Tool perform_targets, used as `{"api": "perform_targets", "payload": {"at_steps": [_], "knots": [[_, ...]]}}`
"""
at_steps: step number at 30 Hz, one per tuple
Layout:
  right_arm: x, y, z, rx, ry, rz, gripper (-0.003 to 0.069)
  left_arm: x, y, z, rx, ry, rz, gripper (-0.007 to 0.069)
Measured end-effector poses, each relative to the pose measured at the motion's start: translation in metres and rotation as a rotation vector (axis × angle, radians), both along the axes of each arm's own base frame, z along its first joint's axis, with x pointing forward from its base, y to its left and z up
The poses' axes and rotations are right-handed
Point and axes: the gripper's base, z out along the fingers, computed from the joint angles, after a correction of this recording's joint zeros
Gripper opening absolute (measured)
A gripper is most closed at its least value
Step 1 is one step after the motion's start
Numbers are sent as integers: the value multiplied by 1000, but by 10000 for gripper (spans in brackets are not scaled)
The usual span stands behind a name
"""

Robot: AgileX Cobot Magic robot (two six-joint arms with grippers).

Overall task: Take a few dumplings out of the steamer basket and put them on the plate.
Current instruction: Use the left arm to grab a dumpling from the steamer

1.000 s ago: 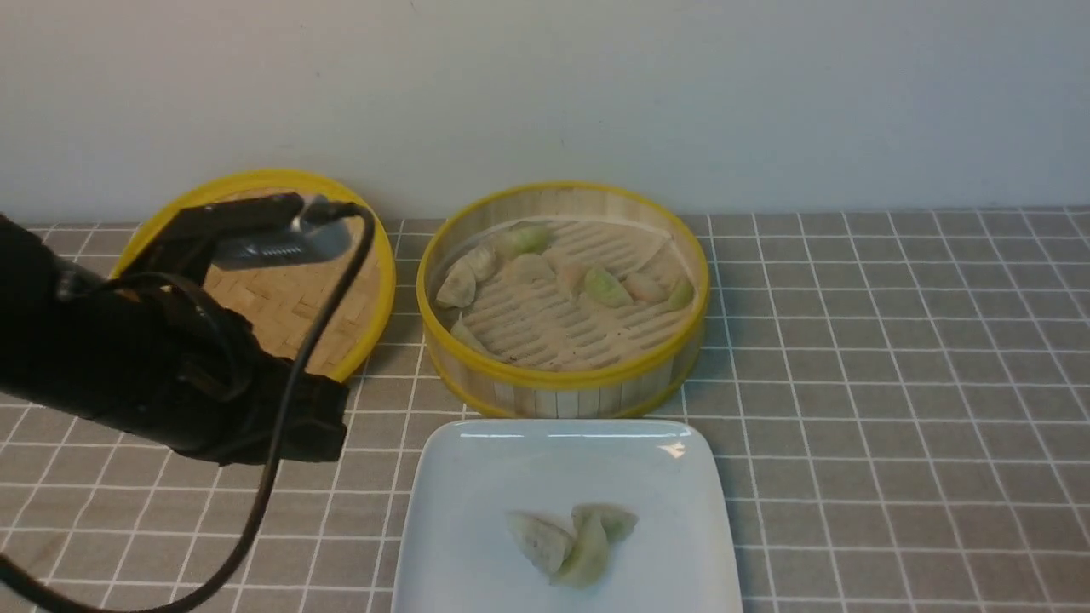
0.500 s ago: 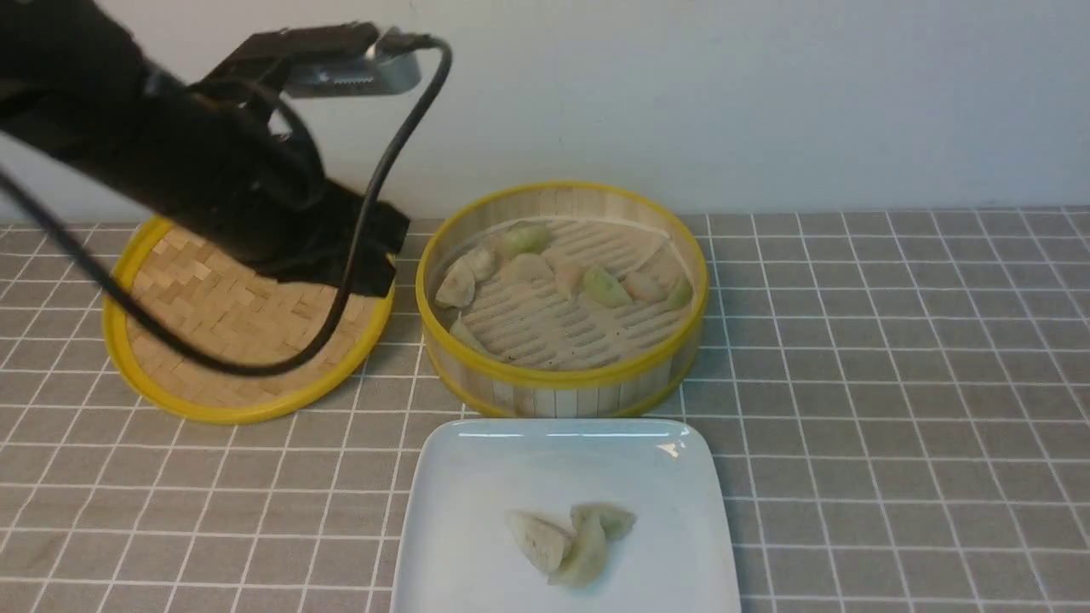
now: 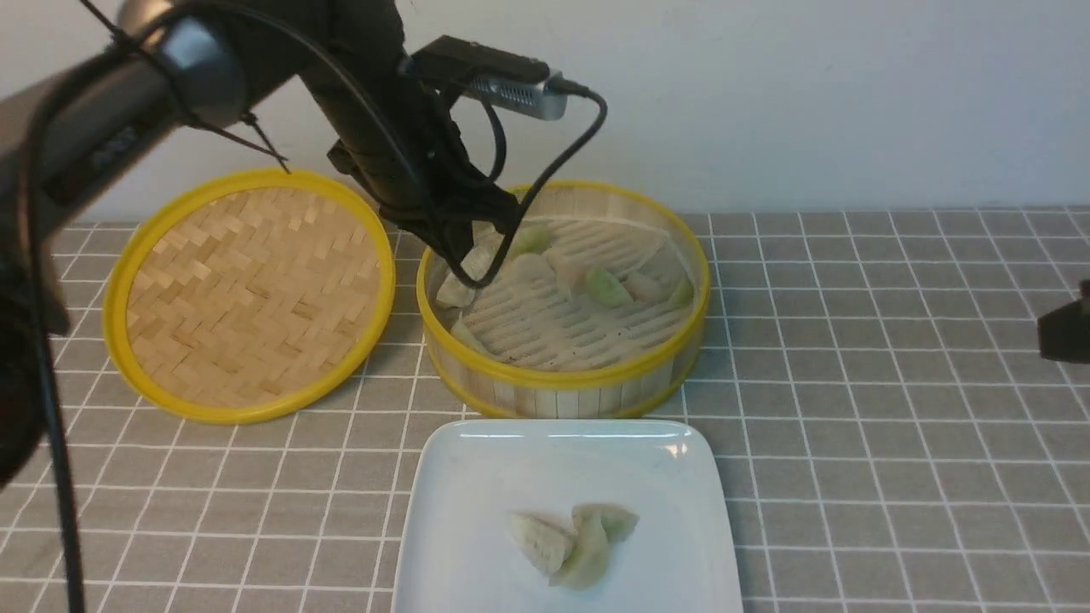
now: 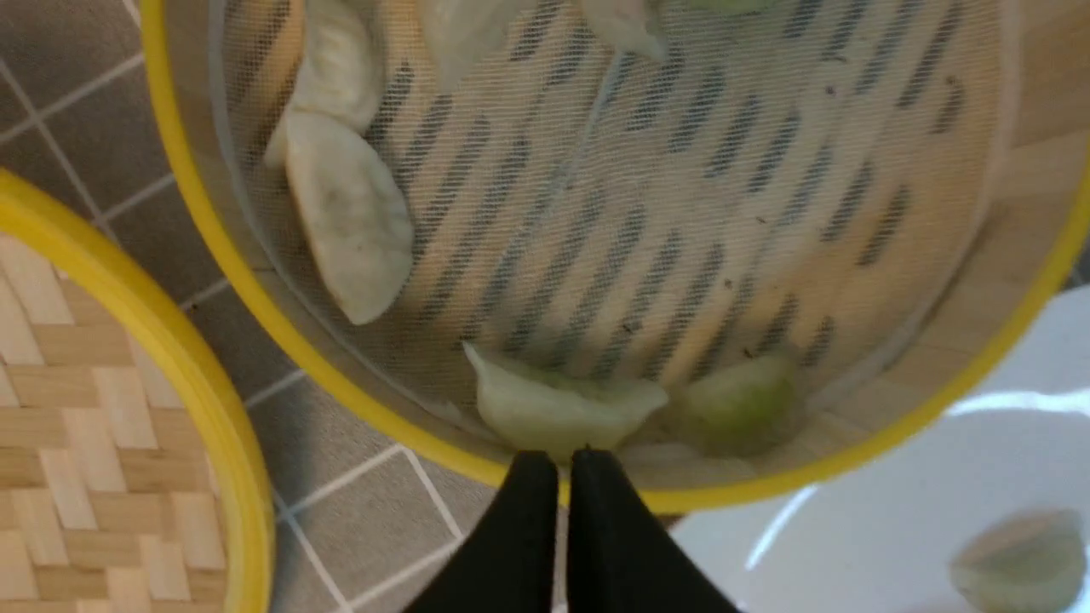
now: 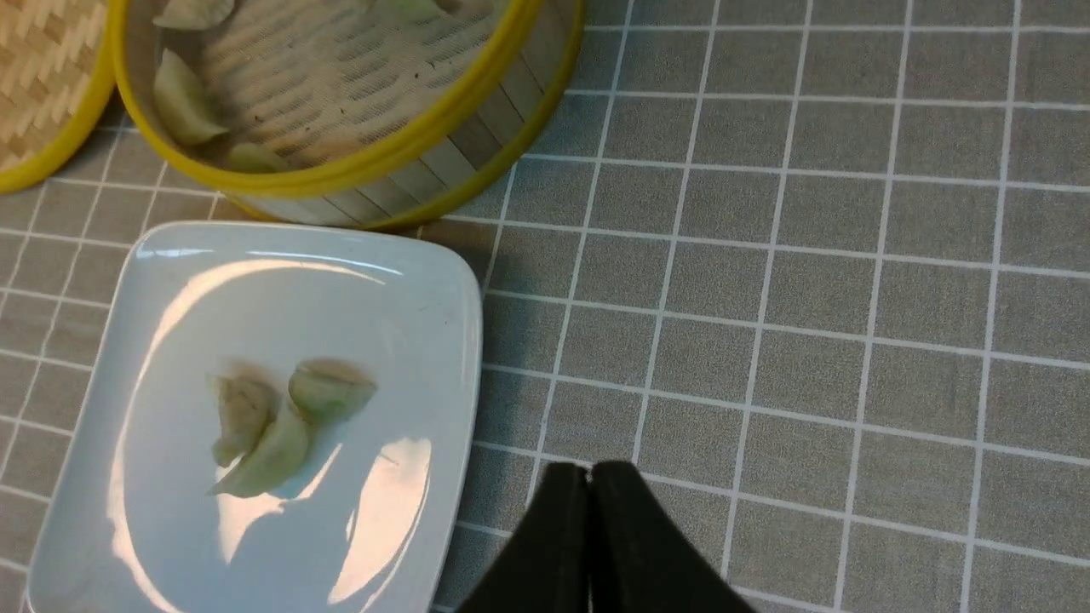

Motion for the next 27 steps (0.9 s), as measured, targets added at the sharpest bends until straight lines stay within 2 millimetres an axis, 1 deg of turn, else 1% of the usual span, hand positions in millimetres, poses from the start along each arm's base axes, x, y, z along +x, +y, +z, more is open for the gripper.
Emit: {"api": "perform_targets", "payload": {"at_steps": [1,3,6,7,8,10,12,15,19,27], "knots": [[1,0,0,-1,2,0,-7,4,-1,-5,12,1,9,40],[1,0,0,-3,1,1,-7,12,-4,-21,52,18,22,82],[1,0,0,-4,1,1,-7,17,-9,-42,85,46,23,157],[1,0,0,-4,1,1,-7,18,-9,-46,90,52,24,168],[1,0,0,-5,1,2,-7,20,-12,-55,97,62,23,213],[1,0,0,-10,-2,7,-7,22,-17,-64,97,62,15,267],[1,0,0,-15,-4,14,-7,23,-21,-69,96,61,10,291],[1,0,0,-19,-6,19,-7,24,-25,-76,97,61,29,309],[1,0,0,-21,-7,21,-7,26,-23,-80,107,65,90,311],[1,0,0,-20,-7,21,-7,25,-22,-83,115,91,165,311]]}}
